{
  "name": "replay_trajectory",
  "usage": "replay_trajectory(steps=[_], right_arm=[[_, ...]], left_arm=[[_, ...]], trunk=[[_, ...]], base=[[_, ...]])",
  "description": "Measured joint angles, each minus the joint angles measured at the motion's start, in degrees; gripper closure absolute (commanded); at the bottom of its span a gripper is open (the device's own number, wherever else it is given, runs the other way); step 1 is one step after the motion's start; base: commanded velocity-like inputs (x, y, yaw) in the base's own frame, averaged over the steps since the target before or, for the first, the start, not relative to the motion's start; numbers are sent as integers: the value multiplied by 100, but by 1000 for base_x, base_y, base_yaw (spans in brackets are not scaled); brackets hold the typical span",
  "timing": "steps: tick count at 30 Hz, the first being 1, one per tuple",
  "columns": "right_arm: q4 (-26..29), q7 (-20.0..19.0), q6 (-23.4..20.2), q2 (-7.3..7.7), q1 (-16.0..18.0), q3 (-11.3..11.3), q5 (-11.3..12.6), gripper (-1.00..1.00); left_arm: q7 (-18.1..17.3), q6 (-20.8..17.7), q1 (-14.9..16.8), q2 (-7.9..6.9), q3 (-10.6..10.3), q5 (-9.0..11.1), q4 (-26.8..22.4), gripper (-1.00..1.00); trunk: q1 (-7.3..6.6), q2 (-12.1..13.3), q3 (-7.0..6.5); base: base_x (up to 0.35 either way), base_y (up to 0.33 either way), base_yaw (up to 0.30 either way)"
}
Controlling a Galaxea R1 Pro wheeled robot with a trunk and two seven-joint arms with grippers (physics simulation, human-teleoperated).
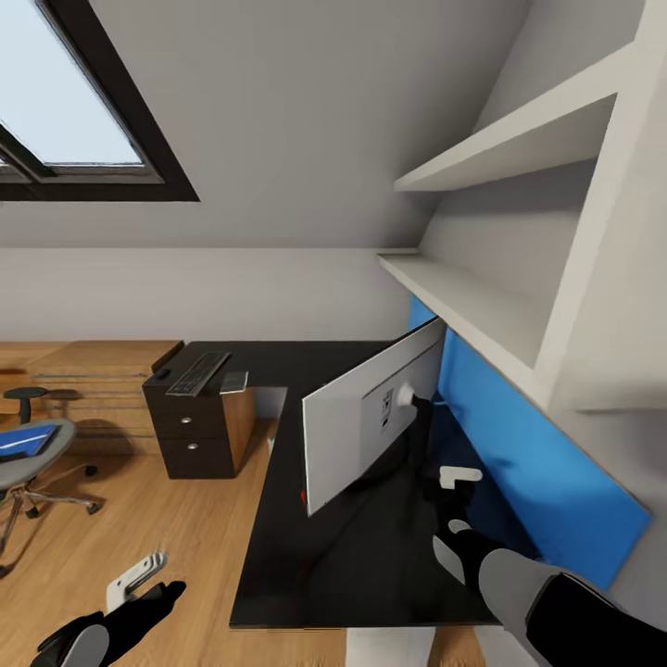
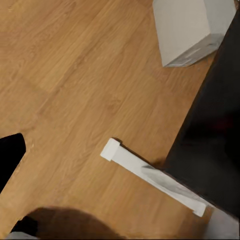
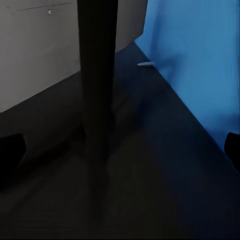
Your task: In the bedroom, organize the workspace by keeping the computer under the desk, ensuring the monitor is on the desk, placing the keyboard on the desk next to the monitor, placing the mouse on the desk next to the keyboard, moving the folder from the swivel chair onto the desk next to the mouse, stacking the notebook on top of the folder with the pen on top of the notebook, and positioning the swivel chair next to the desk.
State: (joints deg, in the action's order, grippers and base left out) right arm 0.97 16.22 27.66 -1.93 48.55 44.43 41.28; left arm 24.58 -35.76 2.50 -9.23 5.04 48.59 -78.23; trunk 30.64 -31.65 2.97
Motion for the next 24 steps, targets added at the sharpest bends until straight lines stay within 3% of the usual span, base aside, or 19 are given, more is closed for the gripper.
replay_trajectory(steps=[3,4,6,8,9,11,17,24], right_arm=[[10,0,14,-56,0,5,3,-100],[13,0,16,-99,0,8,1,-100],[15,-1,18,-143,0,4,3,-100],[17,0,18,-207,0,7,8,-100],[20,5,1,-379,0,30,-3,-100],[21,7,3,-420,0,-1,15,-100],[27,9,-50,-511,2,6,25,-100],[29,17,-96,-604,7,-6,30,-100]], left_arm=[[-17,41,1,-4,0,-377,407,-100],[-21,89,1,-5,5,-607,565,-100],[-24,178,1,-4,9,-853,728,-100],[-25,411,1,0,13,-1226,1048,-100],[-31,1401,2,24,-32,-1888,1964,-100],[-31,1768,2,29,-102,-2006,2526,-100],[-24,2542,2,29,-506,-2172,3317,-100],[-28,2670,2,36,-600,-2201,3457,-100]], trunk=[[-1,-1,0],[-2,-1,0],[-3,-1,0],[-3,-1,0],[-4,-2,0],[-4,-1,1],[-4,-1,0],[-4,-1,0]], base=[[-180,28,0],[-96,15,0],[-63,10,0],[-24,4,0],[-7,1,0],[-5,1,0],[-2,0,0],[0,0,0]])
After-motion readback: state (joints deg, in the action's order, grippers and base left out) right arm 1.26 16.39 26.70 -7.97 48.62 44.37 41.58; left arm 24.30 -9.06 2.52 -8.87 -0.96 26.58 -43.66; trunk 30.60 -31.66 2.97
